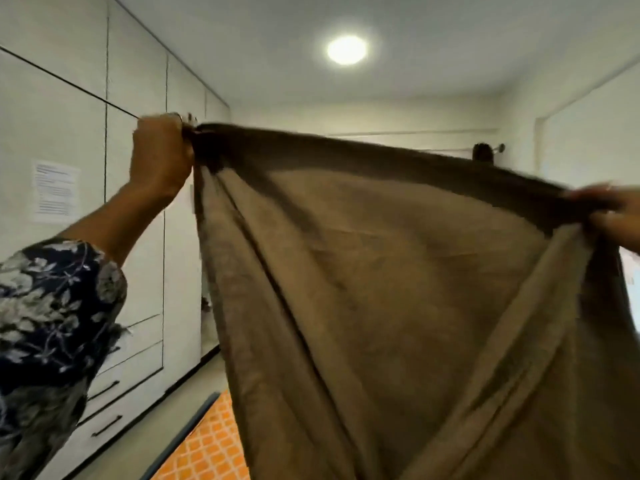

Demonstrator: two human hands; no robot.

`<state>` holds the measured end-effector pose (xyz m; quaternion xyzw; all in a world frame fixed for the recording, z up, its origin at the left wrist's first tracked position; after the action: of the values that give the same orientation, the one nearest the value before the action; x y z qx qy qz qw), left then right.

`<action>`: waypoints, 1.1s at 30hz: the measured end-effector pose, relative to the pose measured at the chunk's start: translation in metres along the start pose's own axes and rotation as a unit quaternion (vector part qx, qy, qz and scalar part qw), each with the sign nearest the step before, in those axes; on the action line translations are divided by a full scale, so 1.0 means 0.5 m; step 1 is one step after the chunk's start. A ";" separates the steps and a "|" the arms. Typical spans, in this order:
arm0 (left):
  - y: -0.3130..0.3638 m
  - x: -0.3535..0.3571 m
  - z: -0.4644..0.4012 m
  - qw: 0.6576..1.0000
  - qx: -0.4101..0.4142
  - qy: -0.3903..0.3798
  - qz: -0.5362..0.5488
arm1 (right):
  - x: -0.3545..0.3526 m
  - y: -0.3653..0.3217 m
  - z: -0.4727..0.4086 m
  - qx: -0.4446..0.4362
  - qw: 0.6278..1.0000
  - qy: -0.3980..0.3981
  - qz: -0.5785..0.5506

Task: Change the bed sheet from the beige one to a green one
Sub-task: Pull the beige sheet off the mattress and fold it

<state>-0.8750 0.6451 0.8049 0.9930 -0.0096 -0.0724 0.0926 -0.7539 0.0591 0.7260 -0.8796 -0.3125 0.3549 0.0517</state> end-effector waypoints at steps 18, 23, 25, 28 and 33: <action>-0.222 0.179 0.228 0.867 -0.061 -0.482 -0.109 | 0.207 -0.017 0.201 0.066 0.978 -0.129 -0.153; -0.314 0.235 0.320 0.801 -0.192 -0.564 0.065 | 0.205 -0.001 0.271 0.109 0.974 -0.049 -0.190; -0.333 0.245 0.362 0.788 -0.228 -0.558 0.129 | 0.203 0.012 0.304 0.133 0.966 -0.010 -0.219; -0.337 0.250 0.430 0.760 -0.242 -0.569 0.203 | 0.213 0.022 0.363 0.193 0.930 0.040 -0.309; -0.293 0.230 0.494 0.750 -0.229 -0.563 0.262 | 0.243 0.022 0.419 0.221 0.940 0.011 -0.261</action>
<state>-0.7962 0.7402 0.5213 0.6802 -0.3032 -0.5908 0.3103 -0.8188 0.0945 0.4949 -0.7374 -0.4444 0.3790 0.3393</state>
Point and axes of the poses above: each hand's wrist, its own z-axis away from the middle knuckle, its own x-axis out of the palm, y = z × x, the point moved 7 cm from there along -z, towards the middle knuckle, and after that the axes turned 4 degrees about -x, right-handed, at the moved point
